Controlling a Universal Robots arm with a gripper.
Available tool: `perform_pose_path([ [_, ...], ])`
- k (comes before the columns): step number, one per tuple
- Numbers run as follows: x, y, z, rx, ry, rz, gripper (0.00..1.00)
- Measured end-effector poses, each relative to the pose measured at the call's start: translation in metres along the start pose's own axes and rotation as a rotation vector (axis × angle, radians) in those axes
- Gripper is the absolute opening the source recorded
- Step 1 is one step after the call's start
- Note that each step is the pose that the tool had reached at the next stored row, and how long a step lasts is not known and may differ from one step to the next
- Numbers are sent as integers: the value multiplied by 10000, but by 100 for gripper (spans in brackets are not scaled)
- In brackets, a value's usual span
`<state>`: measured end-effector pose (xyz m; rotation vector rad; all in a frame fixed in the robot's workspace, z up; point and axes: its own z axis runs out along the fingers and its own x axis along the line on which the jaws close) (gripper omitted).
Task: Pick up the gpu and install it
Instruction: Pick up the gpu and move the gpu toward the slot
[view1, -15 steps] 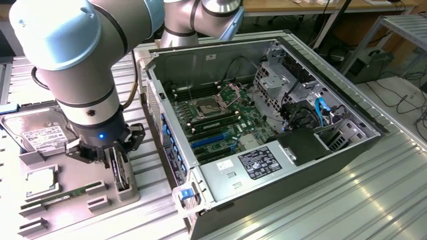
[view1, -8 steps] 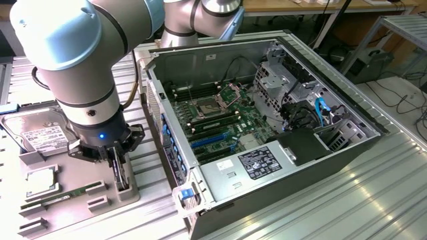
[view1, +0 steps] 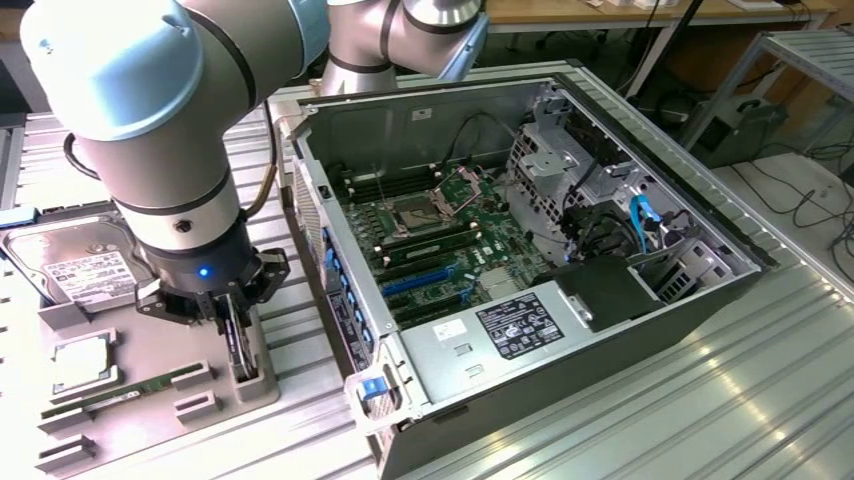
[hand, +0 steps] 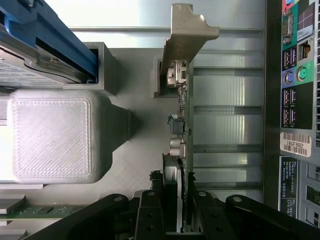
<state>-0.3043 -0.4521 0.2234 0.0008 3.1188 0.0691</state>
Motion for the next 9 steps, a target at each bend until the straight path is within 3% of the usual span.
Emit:
perform_pose_path([
  [5, -3, 1, -15, -3, -3, 0, 27],
  [9, -4, 4, -91, -12, 0, 1, 27],
])
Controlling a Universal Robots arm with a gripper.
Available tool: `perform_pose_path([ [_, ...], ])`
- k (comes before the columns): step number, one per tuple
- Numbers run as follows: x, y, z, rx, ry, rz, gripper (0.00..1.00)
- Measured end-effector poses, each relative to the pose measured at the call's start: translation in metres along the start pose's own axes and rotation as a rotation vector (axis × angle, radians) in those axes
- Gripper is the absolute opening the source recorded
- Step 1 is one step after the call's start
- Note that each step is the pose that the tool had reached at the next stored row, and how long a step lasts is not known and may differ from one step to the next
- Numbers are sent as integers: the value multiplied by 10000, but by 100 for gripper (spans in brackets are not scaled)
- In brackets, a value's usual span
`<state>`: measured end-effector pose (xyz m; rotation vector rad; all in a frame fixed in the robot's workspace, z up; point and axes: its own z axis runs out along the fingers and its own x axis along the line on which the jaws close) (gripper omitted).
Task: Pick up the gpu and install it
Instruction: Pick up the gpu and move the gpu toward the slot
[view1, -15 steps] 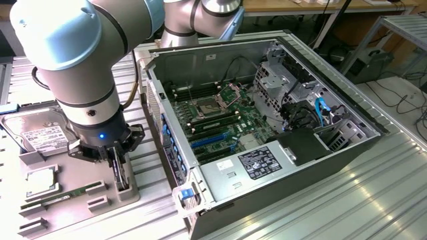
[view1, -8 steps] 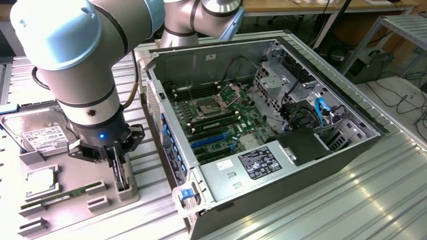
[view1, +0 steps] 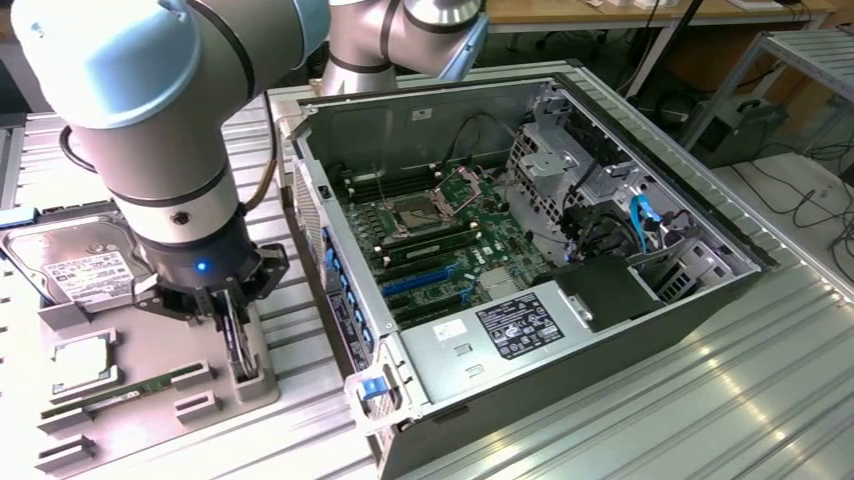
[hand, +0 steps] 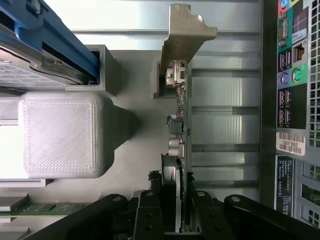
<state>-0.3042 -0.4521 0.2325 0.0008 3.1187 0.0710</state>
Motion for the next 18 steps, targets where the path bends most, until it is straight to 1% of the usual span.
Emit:
perform_pose_path([
  [3, -1, 2, -46, 0, 0, 0, 27],
  [11, -3, 6, -131, -3, 0, 0, 27],
  [15, -4, 8, -178, -13, 0, 0, 27],
  [18, -5, 10, -219, -32, 1, 0, 27],
])
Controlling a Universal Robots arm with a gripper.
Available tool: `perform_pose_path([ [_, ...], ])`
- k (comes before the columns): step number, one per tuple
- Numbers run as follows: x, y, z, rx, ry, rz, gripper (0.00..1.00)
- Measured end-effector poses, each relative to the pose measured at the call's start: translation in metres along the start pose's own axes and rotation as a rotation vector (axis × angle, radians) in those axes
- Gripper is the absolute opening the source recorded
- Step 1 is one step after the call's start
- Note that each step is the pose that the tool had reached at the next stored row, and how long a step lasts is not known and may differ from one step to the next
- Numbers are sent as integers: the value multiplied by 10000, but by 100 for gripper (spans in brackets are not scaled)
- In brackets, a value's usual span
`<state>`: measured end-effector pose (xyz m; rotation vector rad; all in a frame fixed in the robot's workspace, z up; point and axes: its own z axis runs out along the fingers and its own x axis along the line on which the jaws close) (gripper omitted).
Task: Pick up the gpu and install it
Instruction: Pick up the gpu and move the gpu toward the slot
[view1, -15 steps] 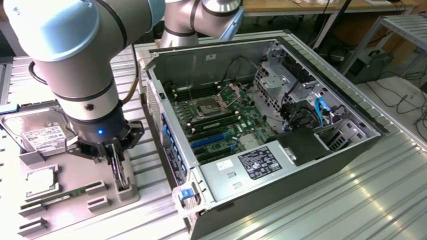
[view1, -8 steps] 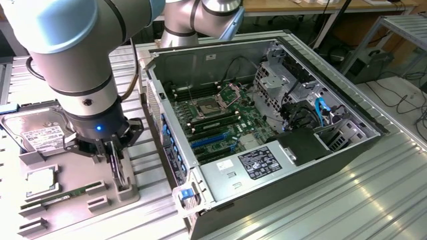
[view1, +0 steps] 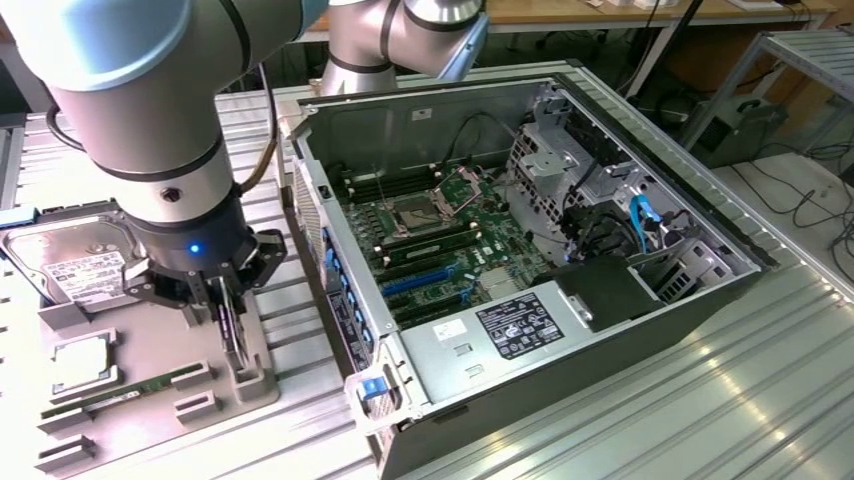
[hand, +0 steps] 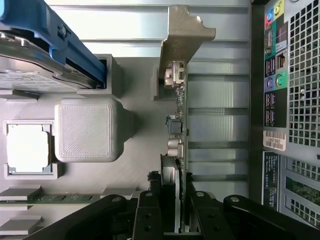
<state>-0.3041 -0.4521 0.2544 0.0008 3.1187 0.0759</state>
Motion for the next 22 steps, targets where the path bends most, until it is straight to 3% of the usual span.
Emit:
perform_pose_path([
  [5, -1, 4, -71, -36, -1, 1, 27],
  [8, -2, 6, -127, -98, -1, 3, 27],
  [21, -7, 15, -311, -254, -1, 6, 27],
  [22, -10, 20, -417, -319, 1, 7, 27],
])
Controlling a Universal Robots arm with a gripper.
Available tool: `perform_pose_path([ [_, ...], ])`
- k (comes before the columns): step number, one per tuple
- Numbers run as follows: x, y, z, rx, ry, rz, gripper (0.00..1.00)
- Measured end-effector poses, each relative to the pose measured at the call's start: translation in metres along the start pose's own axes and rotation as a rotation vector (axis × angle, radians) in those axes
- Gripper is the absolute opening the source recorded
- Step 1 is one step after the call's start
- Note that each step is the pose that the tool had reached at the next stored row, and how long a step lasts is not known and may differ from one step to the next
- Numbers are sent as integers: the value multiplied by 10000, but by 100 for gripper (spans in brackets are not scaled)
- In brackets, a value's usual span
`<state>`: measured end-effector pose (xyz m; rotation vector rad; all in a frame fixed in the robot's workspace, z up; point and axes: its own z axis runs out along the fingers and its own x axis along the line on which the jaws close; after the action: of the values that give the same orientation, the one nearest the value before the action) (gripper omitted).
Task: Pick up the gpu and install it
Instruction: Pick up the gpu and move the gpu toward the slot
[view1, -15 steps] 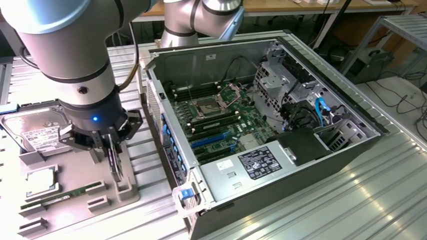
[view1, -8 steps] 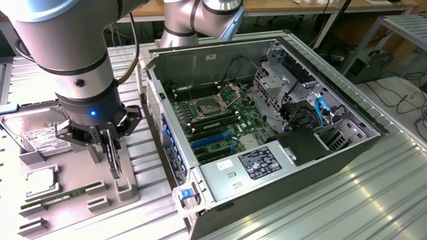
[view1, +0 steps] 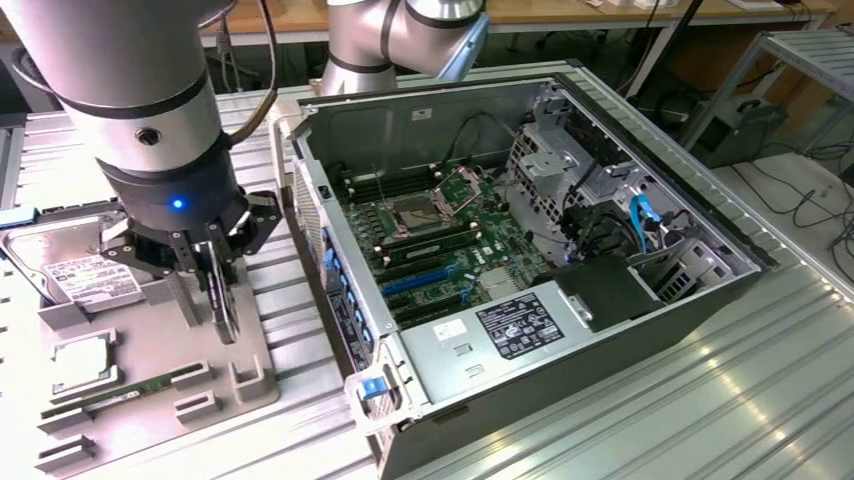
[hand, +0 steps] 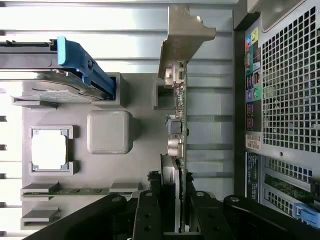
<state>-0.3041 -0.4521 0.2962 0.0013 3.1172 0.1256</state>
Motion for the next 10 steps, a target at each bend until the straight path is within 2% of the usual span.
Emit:
perform_pose_path([
  [1, -2, 5, -90, -157, -1, 3, 27],
  [2, -4, 11, -201, -439, 0, 10, 27],
  [3, -5, 15, -254, -556, 0, 13, 27],
  [6, -11, 33, -488, -753, 2, 17, 27],
  [8, -12, 39, -556, -797, 3, 18, 27],
  [9, -14, 42, -602, -847, 1, 19, 27],
  [10, -14, 46, -649, -926, 1, 21, 27],
])
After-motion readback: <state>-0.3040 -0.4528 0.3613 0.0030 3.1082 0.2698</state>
